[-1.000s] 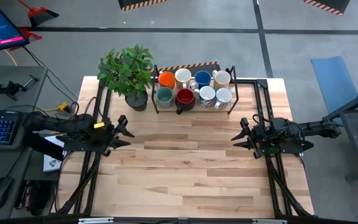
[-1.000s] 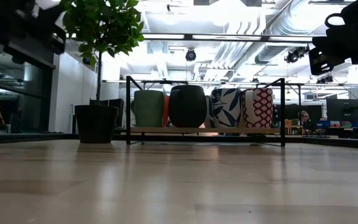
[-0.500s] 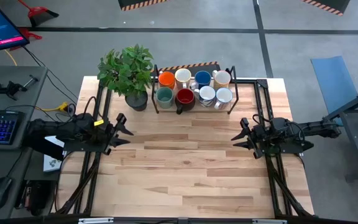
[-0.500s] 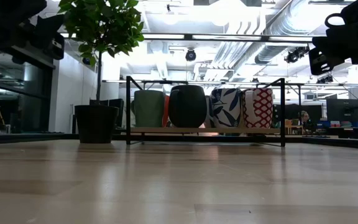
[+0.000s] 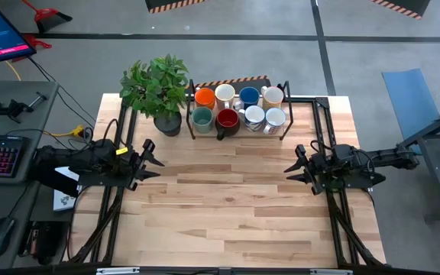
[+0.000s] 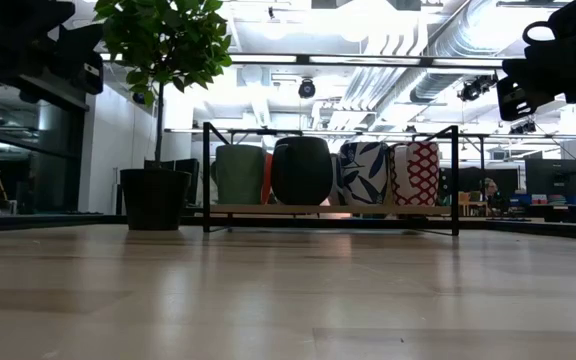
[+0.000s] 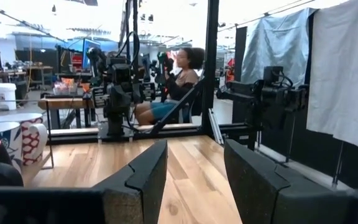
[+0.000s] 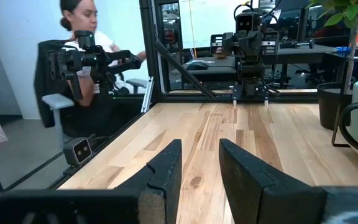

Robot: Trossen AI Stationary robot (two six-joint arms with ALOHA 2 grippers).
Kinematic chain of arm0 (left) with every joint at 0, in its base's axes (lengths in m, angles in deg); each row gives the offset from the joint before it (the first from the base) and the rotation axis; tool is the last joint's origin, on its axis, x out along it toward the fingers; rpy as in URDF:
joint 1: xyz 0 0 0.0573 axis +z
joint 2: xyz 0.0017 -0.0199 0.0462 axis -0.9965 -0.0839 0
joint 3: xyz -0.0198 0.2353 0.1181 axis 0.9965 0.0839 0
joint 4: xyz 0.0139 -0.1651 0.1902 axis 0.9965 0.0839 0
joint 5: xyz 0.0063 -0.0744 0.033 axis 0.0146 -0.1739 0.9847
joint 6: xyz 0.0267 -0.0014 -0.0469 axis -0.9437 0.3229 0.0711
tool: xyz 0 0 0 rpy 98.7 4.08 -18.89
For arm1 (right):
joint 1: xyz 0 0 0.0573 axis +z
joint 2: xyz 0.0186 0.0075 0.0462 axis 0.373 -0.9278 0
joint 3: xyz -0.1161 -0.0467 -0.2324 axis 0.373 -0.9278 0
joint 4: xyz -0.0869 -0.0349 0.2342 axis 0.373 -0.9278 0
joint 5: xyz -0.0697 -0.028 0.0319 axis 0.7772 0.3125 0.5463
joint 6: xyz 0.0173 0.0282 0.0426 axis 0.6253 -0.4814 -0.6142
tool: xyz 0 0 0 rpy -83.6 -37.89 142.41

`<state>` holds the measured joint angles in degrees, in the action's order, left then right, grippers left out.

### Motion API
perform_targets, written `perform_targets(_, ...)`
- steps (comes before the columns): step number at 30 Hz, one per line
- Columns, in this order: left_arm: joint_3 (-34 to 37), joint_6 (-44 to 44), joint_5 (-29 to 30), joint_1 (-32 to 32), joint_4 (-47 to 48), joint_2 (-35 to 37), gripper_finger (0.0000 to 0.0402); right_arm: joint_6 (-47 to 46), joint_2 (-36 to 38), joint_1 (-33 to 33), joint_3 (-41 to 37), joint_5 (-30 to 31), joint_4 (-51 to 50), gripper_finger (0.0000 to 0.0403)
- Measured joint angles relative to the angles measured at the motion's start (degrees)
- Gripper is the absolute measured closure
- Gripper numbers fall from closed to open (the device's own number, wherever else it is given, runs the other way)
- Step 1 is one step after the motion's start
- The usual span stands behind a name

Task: Place coffee mugs
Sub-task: Return to Home Position

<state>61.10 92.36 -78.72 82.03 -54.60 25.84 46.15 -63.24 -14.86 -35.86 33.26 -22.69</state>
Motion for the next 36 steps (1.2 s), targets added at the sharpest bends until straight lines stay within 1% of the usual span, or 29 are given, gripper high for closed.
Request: perform_targets(36, 0.0, 0.0, 0.1, 0.0, 0.6, 0.0, 0.0252, 0.0, 0.0, 0.0, 0.0, 0.0, 0.0, 0.0306)
